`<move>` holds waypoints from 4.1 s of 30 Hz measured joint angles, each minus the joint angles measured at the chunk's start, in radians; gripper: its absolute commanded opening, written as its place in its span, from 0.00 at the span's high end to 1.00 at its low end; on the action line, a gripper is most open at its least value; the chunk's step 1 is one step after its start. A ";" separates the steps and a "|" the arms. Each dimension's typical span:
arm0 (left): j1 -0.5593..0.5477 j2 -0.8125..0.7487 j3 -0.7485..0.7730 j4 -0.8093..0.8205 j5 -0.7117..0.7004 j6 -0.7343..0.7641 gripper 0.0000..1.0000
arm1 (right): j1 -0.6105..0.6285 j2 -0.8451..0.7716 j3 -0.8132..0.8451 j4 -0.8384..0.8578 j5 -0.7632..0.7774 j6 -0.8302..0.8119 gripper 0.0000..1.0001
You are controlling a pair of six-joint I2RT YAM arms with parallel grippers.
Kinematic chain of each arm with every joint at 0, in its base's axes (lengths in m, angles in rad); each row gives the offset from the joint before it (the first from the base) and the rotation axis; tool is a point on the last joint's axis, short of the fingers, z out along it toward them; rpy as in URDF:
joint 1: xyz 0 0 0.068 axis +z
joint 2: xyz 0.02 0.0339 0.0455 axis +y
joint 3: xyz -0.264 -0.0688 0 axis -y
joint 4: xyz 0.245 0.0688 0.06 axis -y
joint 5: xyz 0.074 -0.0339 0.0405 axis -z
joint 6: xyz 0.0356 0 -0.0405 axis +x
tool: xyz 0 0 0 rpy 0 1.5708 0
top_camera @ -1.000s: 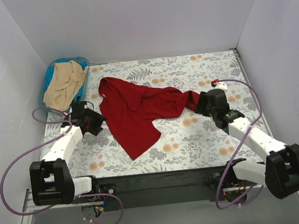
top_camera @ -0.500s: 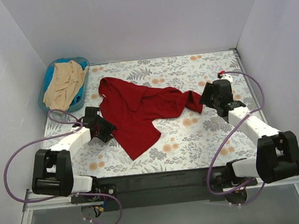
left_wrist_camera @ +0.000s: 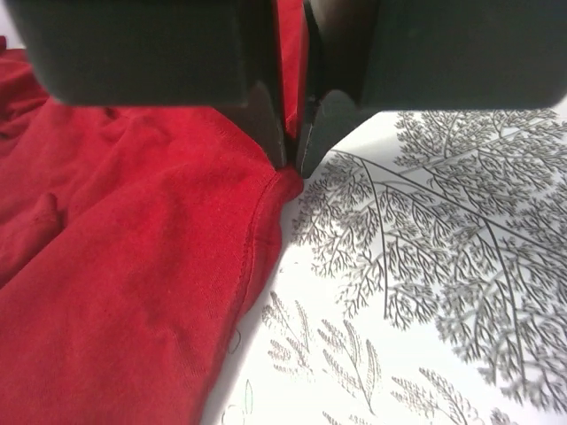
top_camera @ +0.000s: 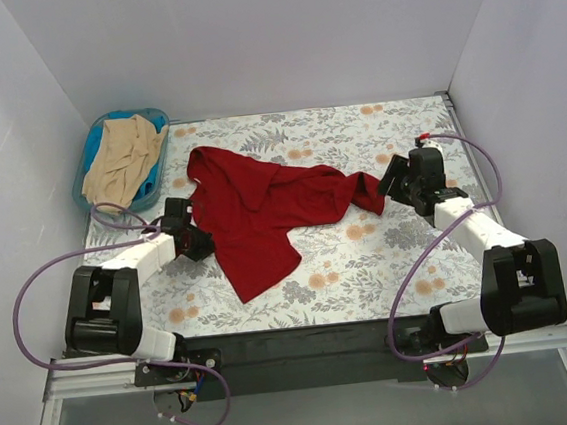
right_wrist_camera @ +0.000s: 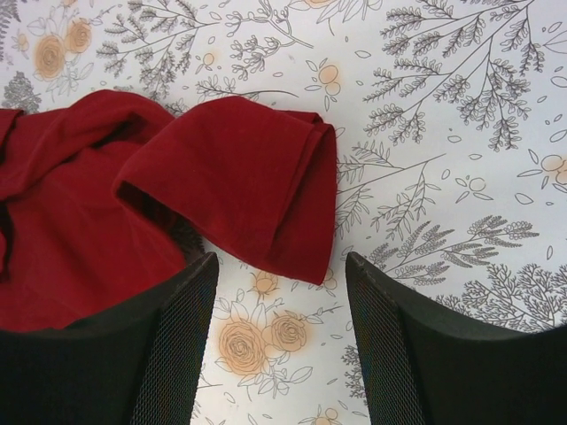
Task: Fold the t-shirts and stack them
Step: Flatten the tshirt out
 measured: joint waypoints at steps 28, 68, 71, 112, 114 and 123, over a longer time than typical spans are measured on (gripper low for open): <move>0.072 -0.102 -0.038 -0.031 -0.036 0.059 1.00 | -0.060 0.091 -0.238 0.373 -0.179 0.416 0.43; 0.097 -0.101 -0.037 -0.031 -0.032 0.101 1.00 | -0.060 0.223 -0.267 0.595 -0.238 0.549 0.87; 0.100 -0.101 -0.033 -0.031 -0.032 0.104 1.00 | -0.061 0.221 -0.264 0.596 -0.238 0.546 0.97; 0.287 -0.219 0.104 -0.167 0.026 0.240 1.00 | -0.183 -0.539 -0.493 -0.205 -0.292 0.175 0.41; 0.287 -0.219 0.091 -0.161 0.036 0.240 1.00 | -0.183 -0.508 -0.493 -0.183 -0.283 0.180 0.44; 0.287 -0.219 0.079 -0.136 0.056 0.240 1.00 | -0.097 -0.317 -0.419 -0.080 -0.178 0.178 0.47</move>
